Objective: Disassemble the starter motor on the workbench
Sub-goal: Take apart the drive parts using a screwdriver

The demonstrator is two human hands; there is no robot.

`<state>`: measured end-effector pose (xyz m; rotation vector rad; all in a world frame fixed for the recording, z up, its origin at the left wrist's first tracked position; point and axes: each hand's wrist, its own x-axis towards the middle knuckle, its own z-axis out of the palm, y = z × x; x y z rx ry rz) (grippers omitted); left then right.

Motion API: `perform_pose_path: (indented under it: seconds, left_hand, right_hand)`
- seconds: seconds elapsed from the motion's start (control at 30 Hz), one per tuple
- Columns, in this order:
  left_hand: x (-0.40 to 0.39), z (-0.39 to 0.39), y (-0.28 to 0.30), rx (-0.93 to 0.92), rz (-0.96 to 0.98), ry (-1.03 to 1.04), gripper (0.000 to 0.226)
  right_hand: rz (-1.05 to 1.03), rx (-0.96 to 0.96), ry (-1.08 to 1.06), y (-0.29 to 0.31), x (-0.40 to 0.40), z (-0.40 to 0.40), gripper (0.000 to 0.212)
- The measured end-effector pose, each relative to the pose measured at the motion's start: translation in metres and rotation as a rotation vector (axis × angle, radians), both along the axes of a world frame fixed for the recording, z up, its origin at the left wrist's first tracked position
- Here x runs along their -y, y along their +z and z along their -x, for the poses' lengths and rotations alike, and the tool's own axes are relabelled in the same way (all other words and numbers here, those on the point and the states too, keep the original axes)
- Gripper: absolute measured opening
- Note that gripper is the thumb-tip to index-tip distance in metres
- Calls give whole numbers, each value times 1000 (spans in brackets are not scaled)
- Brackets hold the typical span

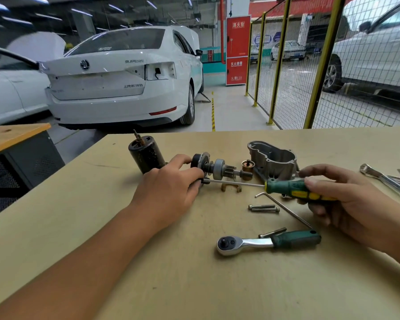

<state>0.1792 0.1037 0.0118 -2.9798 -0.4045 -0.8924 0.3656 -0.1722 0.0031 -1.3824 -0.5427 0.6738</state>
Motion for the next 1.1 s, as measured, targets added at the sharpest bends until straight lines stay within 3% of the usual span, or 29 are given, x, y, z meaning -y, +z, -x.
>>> perform_pose_path:
  seconds: [0.13,0.27,0.37,0.57,0.7,0.83,1.0,1.1]
  left_hand:
    - [-4,0,-3,3,-17,-4,27]
    - [-21,9,0,-4,138,-64,73]
    - [-32,17,5,-11,289,-119,84]
    - [-36,16,0,-6,273,-105,80]
    - [-45,15,0,-26,355,-74,82]
    - [-66,17,-5,-6,548,-88,64]
    - [-69,17,-3,-17,577,-101,63]
    - [-72,20,-2,-36,524,-104,60]
  right_hand:
    - [-76,-56,-45,-2,-3,3,48]
    - [21,-48,-54,1,-5,6,41]
    - [30,-19,-28,1,-1,2,41]
    - [-1,-46,-17,-3,-1,3,60]
    - [46,-32,-34,0,-2,2,56]
    - [-17,-38,-15,-5,1,-1,50]
    - [-15,-105,6,0,-2,2,35]
    - [64,-76,-2,-1,-1,0,42]
